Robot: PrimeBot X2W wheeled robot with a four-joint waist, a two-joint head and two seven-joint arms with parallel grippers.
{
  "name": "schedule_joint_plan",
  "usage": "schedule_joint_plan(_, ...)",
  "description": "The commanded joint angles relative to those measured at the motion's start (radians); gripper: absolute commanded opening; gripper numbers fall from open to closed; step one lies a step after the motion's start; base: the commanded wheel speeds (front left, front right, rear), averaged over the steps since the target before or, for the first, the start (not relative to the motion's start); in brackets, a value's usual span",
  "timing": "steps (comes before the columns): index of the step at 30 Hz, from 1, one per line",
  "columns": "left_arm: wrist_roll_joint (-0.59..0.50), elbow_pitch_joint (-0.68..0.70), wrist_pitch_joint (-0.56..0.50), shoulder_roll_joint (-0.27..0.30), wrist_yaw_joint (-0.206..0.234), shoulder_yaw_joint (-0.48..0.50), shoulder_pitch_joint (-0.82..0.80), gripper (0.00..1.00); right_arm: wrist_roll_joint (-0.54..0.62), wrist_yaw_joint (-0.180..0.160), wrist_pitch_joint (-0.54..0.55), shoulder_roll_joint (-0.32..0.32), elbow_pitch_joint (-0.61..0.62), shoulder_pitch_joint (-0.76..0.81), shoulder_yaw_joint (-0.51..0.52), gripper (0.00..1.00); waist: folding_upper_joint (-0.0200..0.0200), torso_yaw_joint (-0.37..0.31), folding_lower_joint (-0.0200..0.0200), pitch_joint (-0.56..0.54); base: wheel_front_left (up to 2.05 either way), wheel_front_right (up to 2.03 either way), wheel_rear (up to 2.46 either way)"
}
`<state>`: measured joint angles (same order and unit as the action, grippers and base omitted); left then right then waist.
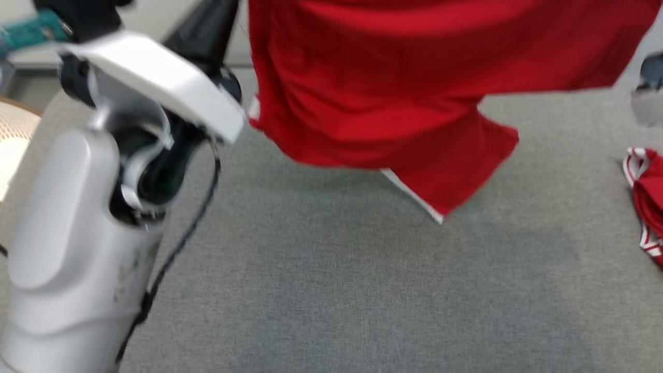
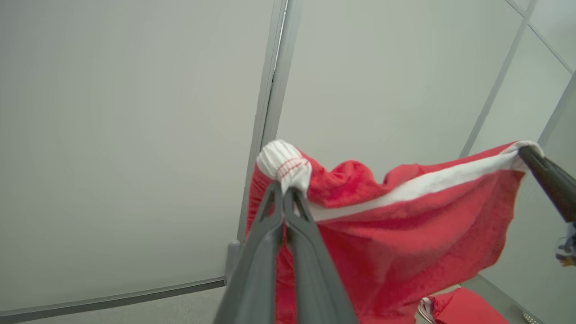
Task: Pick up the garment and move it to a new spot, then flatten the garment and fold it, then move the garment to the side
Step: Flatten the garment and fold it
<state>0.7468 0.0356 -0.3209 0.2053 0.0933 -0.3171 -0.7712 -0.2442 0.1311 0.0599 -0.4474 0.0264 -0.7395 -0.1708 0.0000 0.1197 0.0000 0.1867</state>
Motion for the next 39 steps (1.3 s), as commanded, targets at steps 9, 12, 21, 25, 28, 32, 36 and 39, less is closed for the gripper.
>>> schedule_joint_plan(9,-0.027,-0.286,0.179,-0.055,0.011,0.113,-0.41,0.0,0.005,-0.001,-0.054,-0.039,-0.193,-0.504,-0.128,0.0,0.0,-0.018,0.0,0.333,0.0,0.0,0.0)
schedule_joint_plan(12,-0.06,-0.406,0.276,-0.06,0.004,0.133,-0.531,0.0,0.031,-0.002,-0.134,-0.008,-0.3,-0.636,-0.142,0.0,0.0,-0.016,0.0,0.381,0.0,0.0,0.0)
schedule_joint_plan(21,-0.023,-0.717,0.457,-0.119,-0.069,0.145,-0.601,0.0,0.051,-0.002,-0.295,0.081,-0.561,-0.658,-0.184,0.0,0.0,0.005,0.0,0.426,0.0,0.0,0.0)
schedule_joint_plan(25,-0.029,-0.845,0.502,-0.135,-0.106,0.112,-0.534,0.0,0.036,-0.002,-0.316,0.101,-0.646,-0.566,-0.232,0.0,0.0,0.017,0.0,0.413,0.0,0.0,0.0)
schedule_joint_plan(28,-0.025,-0.924,0.535,-0.137,-0.139,0.092,-0.471,0.0,0.011,-0.002,-0.322,0.116,-0.698,-0.485,-0.27,0.0,0.0,0.025,0.0,0.391,0.0,0.0,0.0)
schedule_joint_plan(32,-0.038,-1.0,0.566,-0.145,-0.17,0.062,-0.371,0.0,-0.027,-0.002,-0.326,0.12,-0.727,-0.381,-0.316,0.0,0.0,0.038,0.0,0.35,0.0,0.0,0.0)
schedule_joint_plan(36,-0.064,-1.034,0.58,-0.145,-0.18,0.036,-0.304,0.0,-0.054,-0.002,-0.327,0.11,-0.713,-0.301,-0.323,0.0,0.0,0.045,0.0,0.312,0.0,0.0,0.0)
schedule_joint_plan(39,-0.081,-1.055,0.586,-0.141,-0.187,0.03,-0.23,0.0,-0.077,-0.002,-0.327,0.099,-0.71,-0.228,-0.328,0.0,0.0,0.049,0.0,0.269,0.0,0.0,0.0)
